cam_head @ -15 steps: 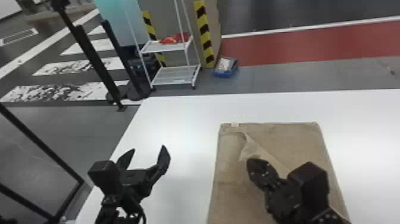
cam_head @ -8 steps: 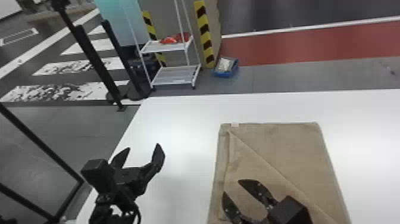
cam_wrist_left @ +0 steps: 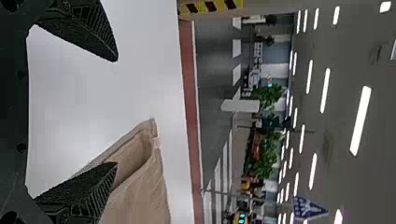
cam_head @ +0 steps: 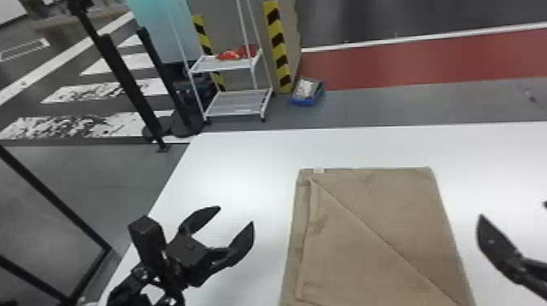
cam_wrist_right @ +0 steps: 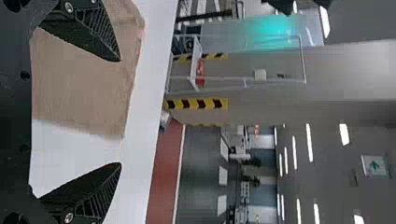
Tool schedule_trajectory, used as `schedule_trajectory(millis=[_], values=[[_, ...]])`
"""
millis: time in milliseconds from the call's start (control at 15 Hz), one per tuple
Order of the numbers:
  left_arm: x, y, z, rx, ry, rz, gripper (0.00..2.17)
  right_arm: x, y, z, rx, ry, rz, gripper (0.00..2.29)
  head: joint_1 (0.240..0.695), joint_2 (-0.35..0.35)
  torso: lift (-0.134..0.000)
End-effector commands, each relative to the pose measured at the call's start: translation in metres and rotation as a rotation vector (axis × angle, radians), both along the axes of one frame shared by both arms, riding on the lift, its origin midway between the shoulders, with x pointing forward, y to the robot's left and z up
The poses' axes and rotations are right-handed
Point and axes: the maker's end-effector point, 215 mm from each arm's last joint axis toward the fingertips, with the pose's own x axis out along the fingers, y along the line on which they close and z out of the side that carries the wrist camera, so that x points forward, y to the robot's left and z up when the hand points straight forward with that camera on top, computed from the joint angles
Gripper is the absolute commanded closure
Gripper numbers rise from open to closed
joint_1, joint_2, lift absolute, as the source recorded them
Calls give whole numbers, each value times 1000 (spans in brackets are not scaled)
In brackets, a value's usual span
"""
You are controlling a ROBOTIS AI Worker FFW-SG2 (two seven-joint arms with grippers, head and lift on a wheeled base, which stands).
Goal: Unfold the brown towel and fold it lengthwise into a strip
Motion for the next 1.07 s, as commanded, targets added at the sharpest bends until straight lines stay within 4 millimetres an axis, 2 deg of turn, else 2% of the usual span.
schedule_trajectory(millis=[0, 200, 333, 400, 467, 600, 667, 1000], values=[[-16, -26, 0, 82, 27, -141, 120, 1, -109, 15, 78, -21, -204, 76, 695, 183, -126], [-43, -79, -10, 245, 105, -383, 144, -14, -199, 17, 99, -18, -360, 76, 695, -14, -126], [-56, -105, -15, 274, 142, -485, 151, -26, -244, 19, 123, -15, -433, 76, 695, -146, -126], [-65, -117, -21, 308, 170, -542, 181, -34, -263, 17, 128, -5, -468, 76, 695, -245, -126], [-72, -127, -27, 336, 192, -588, 208, -40, -276, 17, 132, -1, -493, 76, 695, -286, -126], [-79, -143, -39, 394, 218, -643, 211, -49, -293, 15, 162, 7, -516, 76, 695, -350, -126], [-82, -147, -45, 421, 232, -658, 215, -50, -296, 14, 167, 11, -520, 76, 695, -350, -126], [-86, -143, -70, 507, 298, -657, 275, -45, -292, 16, 193, 10, -511, 80, 695, -350, -126]])
